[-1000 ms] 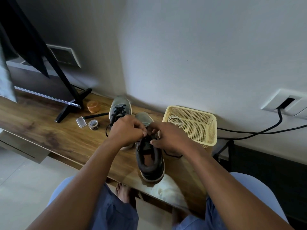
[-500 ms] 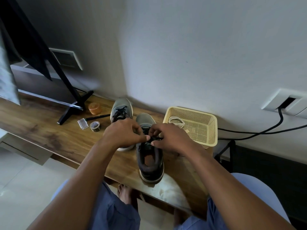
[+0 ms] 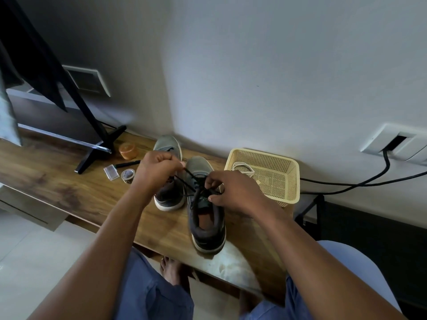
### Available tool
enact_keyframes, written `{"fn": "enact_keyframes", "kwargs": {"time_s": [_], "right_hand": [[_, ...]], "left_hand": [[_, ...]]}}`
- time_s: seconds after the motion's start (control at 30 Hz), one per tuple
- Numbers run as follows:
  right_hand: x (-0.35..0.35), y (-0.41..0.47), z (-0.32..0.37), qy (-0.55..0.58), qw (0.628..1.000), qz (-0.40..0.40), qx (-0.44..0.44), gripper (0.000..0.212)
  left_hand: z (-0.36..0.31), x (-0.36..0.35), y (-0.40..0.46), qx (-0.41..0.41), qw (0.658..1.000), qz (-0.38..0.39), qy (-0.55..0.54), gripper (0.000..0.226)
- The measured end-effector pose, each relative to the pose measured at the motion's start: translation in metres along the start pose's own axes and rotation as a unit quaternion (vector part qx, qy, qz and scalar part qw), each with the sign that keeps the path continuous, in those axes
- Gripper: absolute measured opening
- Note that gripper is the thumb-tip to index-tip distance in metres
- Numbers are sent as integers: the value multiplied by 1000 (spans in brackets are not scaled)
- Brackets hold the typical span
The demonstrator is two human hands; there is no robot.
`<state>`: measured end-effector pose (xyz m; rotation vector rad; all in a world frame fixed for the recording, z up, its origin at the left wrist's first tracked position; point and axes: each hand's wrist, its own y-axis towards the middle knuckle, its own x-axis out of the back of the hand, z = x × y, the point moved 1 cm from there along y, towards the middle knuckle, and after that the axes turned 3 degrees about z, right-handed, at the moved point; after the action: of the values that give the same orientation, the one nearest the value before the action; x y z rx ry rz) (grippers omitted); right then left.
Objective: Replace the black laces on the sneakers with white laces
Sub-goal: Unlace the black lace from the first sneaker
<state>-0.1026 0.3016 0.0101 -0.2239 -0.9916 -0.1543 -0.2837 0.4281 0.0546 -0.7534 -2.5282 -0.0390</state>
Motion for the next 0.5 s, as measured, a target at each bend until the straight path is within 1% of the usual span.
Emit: {"fn": "enact_keyframes", "kwargs": {"time_s": [0.03, 0.07, 0.1, 0.13, 0.2, 0.27, 0.3, 0.37, 0.5], "right_hand": [[-1, 0, -1, 0, 1000, 0, -1, 29], [-2, 0, -1, 0, 1000, 0, -2, 28], [-2, 0, 0, 0, 1000, 1, -2, 28], [-3, 0, 0, 1, 1000, 2, -2, 28], [-3, 1, 1, 4, 1000, 4, -2, 28], [-4, 2, 0, 7, 1000, 6, -2, 27], [-4, 2, -1, 7, 1000, 4, -3, 26], [-5, 2, -1, 3, 1000, -1, -4, 28], [-6, 3, -1, -7, 1000, 0, -6, 35]], "left_hand": [[3, -1, 1, -9, 995, -18, 99, 16], [3, -2, -1, -12, 980, -33, 195, 13], [3, -4, -2, -17, 965, -33, 261, 15], [2, -8, -3, -26, 957, -19, 290, 22], [2, -15, -2, -63, 953, 22, 297, 34], [4, -24, 0, -94, 940, 56, 322, 28], [7, -29, 0, -101, 932, 69, 340, 30], [8, -34, 0, -101, 920, 85, 369, 37], [3, -35, -2, -94, 905, 89, 406, 33]]}}
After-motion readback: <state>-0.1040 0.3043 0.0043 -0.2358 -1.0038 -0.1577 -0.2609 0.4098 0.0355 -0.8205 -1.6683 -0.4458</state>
